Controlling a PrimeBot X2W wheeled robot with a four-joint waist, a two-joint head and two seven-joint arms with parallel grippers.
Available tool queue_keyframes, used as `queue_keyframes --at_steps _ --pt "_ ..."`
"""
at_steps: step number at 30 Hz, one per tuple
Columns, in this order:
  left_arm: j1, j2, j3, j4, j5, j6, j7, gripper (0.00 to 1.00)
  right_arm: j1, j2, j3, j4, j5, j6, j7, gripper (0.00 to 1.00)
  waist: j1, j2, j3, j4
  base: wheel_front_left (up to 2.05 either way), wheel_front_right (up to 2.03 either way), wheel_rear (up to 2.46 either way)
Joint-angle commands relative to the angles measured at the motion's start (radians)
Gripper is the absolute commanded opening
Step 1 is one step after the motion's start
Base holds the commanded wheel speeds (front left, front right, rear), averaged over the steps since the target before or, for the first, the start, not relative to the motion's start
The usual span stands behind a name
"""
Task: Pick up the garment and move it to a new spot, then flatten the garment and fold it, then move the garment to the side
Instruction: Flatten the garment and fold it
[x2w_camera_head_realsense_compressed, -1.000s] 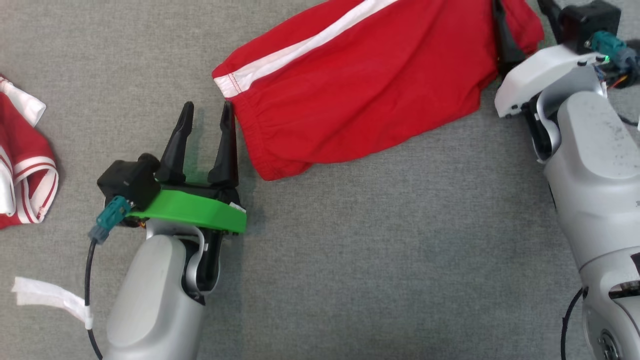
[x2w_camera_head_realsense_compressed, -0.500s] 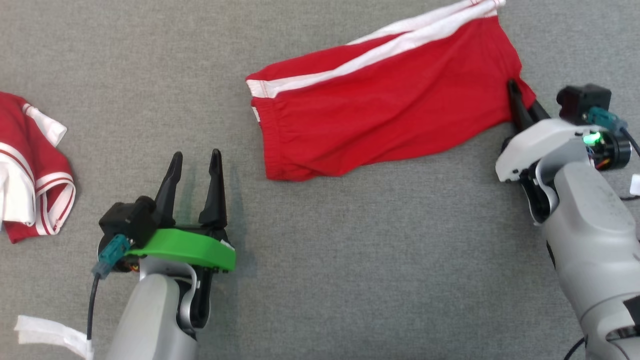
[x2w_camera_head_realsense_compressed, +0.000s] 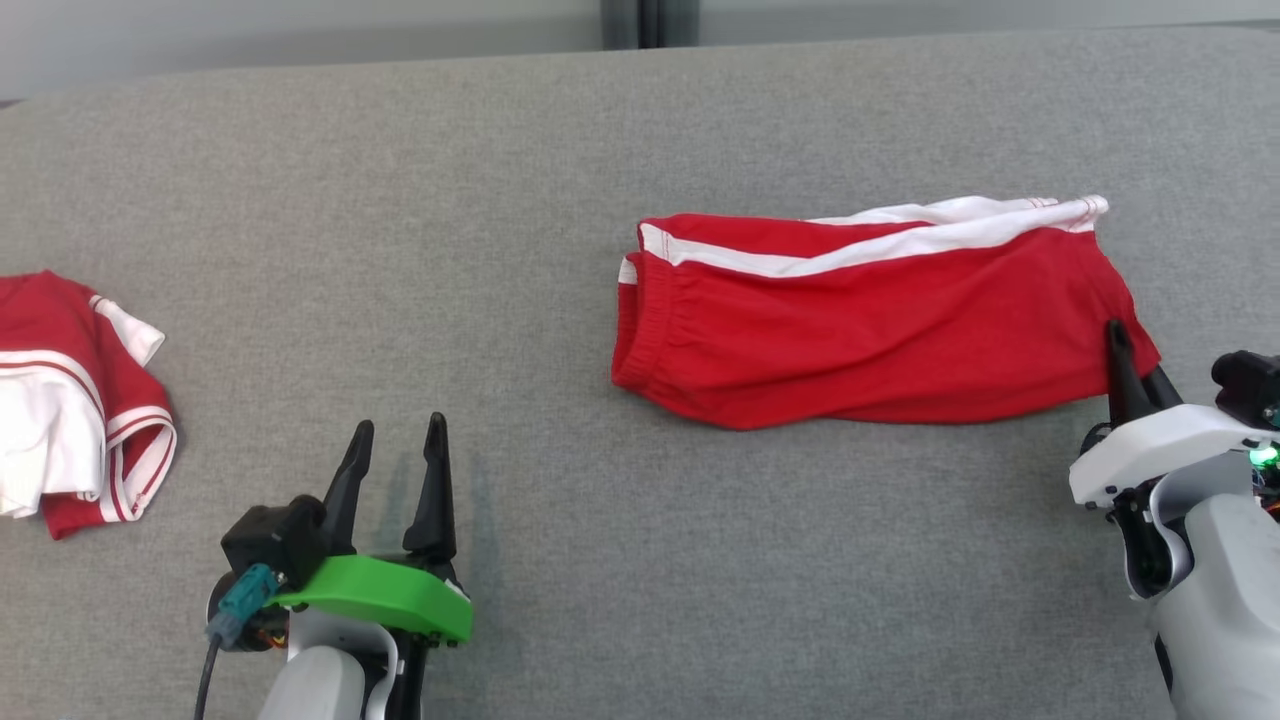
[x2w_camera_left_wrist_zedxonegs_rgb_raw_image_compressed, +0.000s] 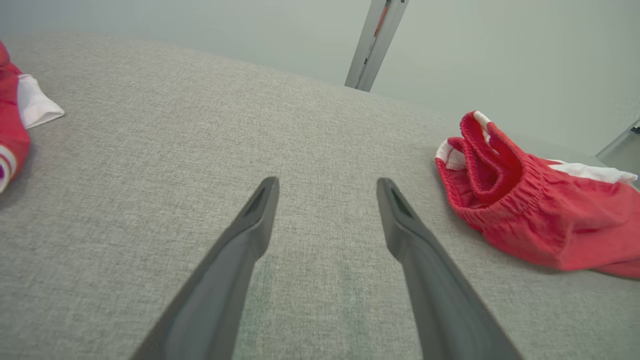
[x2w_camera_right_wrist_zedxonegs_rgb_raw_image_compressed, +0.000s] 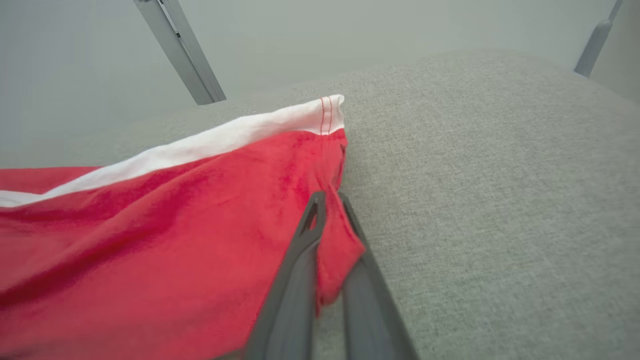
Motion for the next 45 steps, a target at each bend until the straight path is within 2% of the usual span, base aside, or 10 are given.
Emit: queue_keyframes --at_steps 1,5,11,19,21,22,26,30,38,45 --pt "0.016 0.002 -0.003 0.003 0.008 0.004 0.0 1.0 0.01 0.001 -0.004 -0.032 0.007 -0.001 -0.002 0.0 0.0 -0.0001 -0.032 -0.007 0.0 0.0 0.0" --pt "0.027 0.002 -0.017 0.008 0.001 0.004 0.0 1.0 -0.012 0.033 0.033 -0.126 0.013 -0.001 -0.002 0.0 0.0 -0.0001 -0.046 0.005 0.0 0.0 0.0" --pt "0.036 0.003 -0.022 0.014 -0.002 0.004 0.0 1.0 -0.088 0.104 0.227 -0.235 0.05 -0.001 -0.002 0.0 0.0 -0.0001 -0.065 0.038 0.0 0.0 0.0" --pt "0.041 0.002 -0.034 0.034 -0.001 0.004 0.0 1.0 -0.14 0.142 0.551 -0.141 0.141 -0.001 -0.002 0.0 0.0 -0.0001 -0.072 0.102 0.0 0.0 0.0" --pt "0.041 0.003 -0.036 0.04 -0.001 0.004 0.0 1.0 -0.128 0.142 0.63 -0.103 0.187 -0.001 -0.002 0.88 0.0 -0.0001 -0.072 0.112 0.0 0.0 0.0" --pt "0.043 0.002 -0.035 0.042 0.0 0.004 0.0 1.0 -0.122 0.142 0.667 -0.089 0.204 -0.001 -0.002 1.0 0.0 -0.0001 -0.072 0.114 0.0 0.0 0.0" --pt "0.05 0.002 -0.024 0.048 0.007 0.004 -0.001 1.0 -0.102 0.142 0.724 -0.066 0.215 -0.001 -0.002 1.0 0.0 -0.0001 -0.076 0.109 0.0 0.0 0.0" --pt "0.064 0.002 -0.008 0.046 0.034 0.007 0.0 1.0 -0.071 0.142 0.664 -0.087 0.177 -0.001 -0.002 1.0 0.0 -0.0001 -0.086 0.082 0.0 0.0 0.0" --pt "0.084 0.002 0.021 0.003 0.161 0.017 0.0 1.0 0.089 0.143 0.338 -0.241 -0.028 -0.001 -0.002 1.0 0.0 -0.0001 -0.122 0.016 0.0 0.0 0.0" --pt "0.131 0.002 0.03 -0.034 0.259 0.016 0.0 1.0 0.244 0.142 0.186 -0.294 -0.106 -0.001 -0.002 1.0 0.0 -0.0001 -0.163 -0.031 0.0 0.0 0.0"
